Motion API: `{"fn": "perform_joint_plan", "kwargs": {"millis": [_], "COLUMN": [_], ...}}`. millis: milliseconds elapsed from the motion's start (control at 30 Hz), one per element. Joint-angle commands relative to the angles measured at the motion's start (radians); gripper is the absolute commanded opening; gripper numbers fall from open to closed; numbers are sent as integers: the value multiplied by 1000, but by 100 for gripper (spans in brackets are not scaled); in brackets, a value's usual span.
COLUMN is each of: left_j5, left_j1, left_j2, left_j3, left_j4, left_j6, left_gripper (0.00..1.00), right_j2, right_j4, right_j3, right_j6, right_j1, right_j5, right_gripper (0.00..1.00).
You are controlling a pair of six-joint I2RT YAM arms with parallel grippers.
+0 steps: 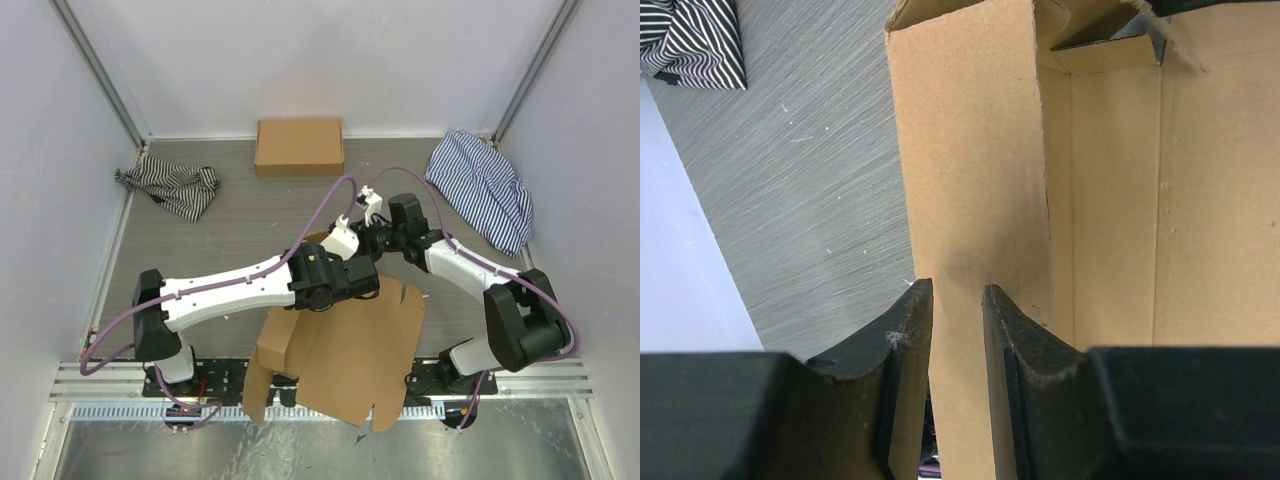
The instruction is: Fold the paper box
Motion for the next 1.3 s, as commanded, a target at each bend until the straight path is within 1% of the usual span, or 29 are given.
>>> {"fn": "perform_joint_plan", "kwargs": {"millis": [0, 167, 400, 500, 633, 833, 1033, 1267], "left_j5": [21, 29, 43, 41, 34, 29, 23, 22], "left_j1": [-4, -4, -4, -4, -5, -4, -2, -3], "left_j2": [-7, -7, -11, -14, -21, -44, -56, -61], "left_j3": [-26, -37, -41, -38, -39, -57, -75, -90], "left_j4": [32, 58, 85, 91, 89, 96, 108, 112], "left_j6": [-20, -9, 9, 15, 17, 18, 20, 18], "left_gripper": [35, 35, 34, 34, 34, 34, 35, 35], "right_j2": [-13, -12, 16, 34, 52, 90, 116, 178], "right_j4": [85, 148, 234, 258, 244, 255, 281, 258], "right_j3": [7, -10, -20, -13, -2, 7, 19, 65], "right_j6": [-19, -64, -175, -215, -313, -414, -469, -505], "right_j1": [8, 8, 7, 7, 8, 7, 10, 33], "right_j5": [-103, -139, -226, -271, -322, -453, -515, -526], "right_gripper": [55, 59, 65, 72, 77, 79, 80, 76]}}
